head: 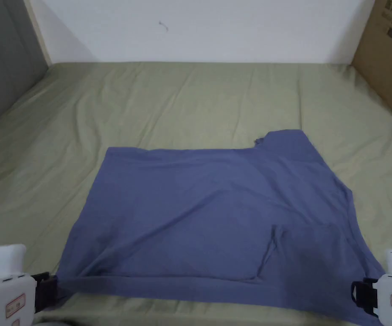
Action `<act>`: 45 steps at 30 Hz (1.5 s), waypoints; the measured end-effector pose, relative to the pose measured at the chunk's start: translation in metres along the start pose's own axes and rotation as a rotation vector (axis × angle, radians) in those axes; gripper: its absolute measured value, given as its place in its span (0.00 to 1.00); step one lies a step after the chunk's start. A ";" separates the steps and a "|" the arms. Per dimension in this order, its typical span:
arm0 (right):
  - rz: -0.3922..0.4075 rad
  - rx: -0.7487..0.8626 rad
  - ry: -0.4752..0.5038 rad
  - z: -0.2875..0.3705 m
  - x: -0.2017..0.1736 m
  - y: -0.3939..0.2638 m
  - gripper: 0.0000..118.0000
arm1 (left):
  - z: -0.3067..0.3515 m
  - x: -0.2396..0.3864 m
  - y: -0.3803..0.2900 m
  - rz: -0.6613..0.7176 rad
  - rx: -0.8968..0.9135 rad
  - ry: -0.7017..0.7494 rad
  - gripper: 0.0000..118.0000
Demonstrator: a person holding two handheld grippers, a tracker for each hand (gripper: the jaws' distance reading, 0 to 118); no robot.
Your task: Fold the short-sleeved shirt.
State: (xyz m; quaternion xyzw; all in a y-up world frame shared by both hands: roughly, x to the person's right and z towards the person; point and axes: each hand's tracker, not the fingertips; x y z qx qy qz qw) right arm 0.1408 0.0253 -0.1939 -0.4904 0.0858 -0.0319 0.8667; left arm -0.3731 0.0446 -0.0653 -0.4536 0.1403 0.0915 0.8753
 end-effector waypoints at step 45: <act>0.073 -0.056 0.009 -0.013 0.034 0.117 0.05 | -0.041 0.014 0.100 -0.079 0.017 0.039 0.03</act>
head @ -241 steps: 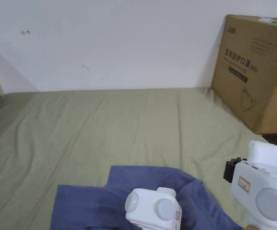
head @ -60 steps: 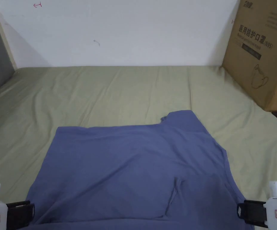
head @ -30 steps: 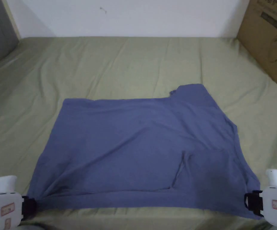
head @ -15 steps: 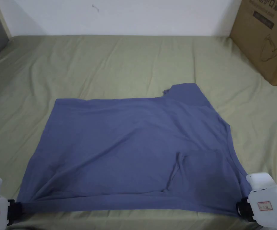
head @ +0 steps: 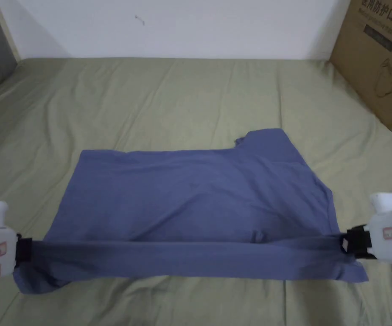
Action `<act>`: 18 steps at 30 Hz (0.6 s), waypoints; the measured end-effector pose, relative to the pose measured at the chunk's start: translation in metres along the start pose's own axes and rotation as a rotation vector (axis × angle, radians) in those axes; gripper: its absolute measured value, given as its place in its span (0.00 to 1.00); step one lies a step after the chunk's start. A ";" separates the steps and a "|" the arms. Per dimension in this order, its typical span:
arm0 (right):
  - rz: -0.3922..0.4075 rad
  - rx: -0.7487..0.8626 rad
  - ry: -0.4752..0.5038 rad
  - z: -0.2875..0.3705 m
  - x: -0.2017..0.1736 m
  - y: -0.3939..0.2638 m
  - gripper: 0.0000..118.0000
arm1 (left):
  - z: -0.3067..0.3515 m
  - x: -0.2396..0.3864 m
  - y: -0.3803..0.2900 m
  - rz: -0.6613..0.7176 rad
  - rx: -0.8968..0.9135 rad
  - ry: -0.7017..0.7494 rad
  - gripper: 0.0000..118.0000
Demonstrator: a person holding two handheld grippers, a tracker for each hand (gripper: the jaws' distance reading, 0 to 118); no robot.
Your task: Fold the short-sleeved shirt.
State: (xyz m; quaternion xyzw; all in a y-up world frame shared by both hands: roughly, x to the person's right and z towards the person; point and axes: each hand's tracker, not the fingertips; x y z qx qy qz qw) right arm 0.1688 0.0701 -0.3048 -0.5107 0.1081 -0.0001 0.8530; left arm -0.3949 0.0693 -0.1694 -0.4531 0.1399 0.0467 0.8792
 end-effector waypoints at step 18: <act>-0.035 0.090 -0.065 -0.015 -0.019 -0.013 0.00 | -0.015 -0.005 -0.017 0.081 0.025 0.011 0.00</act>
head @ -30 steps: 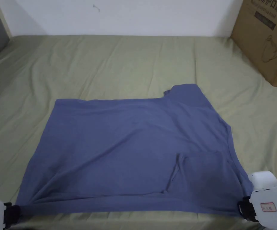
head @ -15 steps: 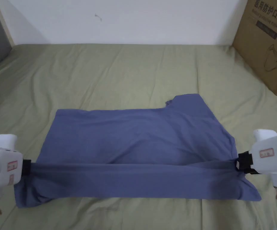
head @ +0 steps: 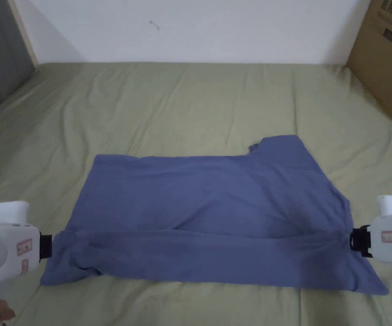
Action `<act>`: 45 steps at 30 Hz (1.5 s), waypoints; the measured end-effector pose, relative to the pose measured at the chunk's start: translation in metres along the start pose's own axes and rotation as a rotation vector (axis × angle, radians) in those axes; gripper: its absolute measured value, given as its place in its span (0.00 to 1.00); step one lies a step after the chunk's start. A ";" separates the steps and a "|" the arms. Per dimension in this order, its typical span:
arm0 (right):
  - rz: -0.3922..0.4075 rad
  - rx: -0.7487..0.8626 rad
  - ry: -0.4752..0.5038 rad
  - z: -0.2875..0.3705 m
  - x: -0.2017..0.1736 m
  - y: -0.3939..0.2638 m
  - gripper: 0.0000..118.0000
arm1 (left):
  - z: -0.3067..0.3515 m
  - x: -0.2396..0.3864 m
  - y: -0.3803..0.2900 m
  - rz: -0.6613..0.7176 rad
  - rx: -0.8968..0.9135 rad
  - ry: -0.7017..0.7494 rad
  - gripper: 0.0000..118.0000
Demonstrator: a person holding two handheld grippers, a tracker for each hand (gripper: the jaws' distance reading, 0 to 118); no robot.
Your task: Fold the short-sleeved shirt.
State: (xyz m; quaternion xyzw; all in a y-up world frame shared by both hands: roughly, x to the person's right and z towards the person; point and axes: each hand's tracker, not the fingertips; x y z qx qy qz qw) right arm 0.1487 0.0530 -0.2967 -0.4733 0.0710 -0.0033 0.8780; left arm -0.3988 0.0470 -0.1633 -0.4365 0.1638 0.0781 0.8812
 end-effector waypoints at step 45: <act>-0.241 -0.051 0.096 0.001 0.050 -0.029 0.09 | 0.000 -0.003 -0.007 -0.048 -0.097 -0.015 0.05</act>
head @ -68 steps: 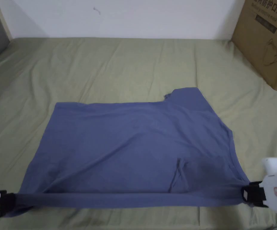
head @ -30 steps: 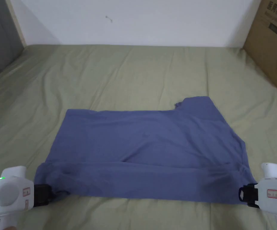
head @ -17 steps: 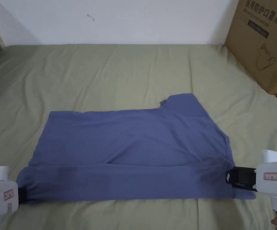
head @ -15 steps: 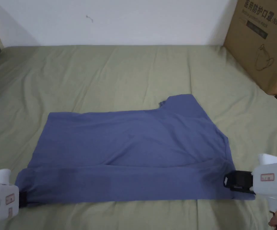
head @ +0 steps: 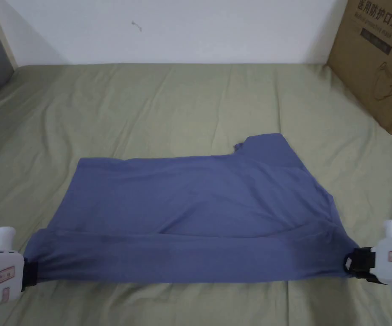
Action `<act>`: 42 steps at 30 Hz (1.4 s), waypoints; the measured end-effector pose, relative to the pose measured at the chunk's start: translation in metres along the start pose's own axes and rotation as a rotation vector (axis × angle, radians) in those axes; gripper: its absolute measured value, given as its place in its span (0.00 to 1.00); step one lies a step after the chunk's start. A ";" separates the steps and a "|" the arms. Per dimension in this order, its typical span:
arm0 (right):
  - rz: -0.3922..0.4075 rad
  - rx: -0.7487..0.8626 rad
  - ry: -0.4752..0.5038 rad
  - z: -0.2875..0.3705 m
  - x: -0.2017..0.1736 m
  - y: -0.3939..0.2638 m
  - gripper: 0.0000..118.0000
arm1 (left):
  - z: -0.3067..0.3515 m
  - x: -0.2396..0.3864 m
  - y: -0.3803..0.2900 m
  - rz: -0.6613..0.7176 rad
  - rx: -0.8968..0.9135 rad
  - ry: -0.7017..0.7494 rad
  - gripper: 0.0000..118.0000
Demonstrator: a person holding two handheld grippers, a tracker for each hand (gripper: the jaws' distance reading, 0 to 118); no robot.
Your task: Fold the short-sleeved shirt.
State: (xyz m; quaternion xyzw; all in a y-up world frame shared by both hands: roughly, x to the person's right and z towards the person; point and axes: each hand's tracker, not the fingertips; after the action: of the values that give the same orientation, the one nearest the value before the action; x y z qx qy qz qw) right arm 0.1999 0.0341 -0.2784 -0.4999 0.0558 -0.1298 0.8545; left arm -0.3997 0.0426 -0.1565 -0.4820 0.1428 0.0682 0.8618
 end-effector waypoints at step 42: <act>0.231 0.003 -0.058 -0.136 -0.082 0.180 0.82 | -0.040 0.046 0.064 0.037 0.023 -0.062 0.00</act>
State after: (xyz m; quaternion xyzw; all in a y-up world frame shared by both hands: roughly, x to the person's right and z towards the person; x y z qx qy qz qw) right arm 0.1204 0.0264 -0.5045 -0.4926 0.0881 -0.0162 0.8656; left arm -0.3792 0.0411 -0.2428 -0.4671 0.1256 0.0973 0.8698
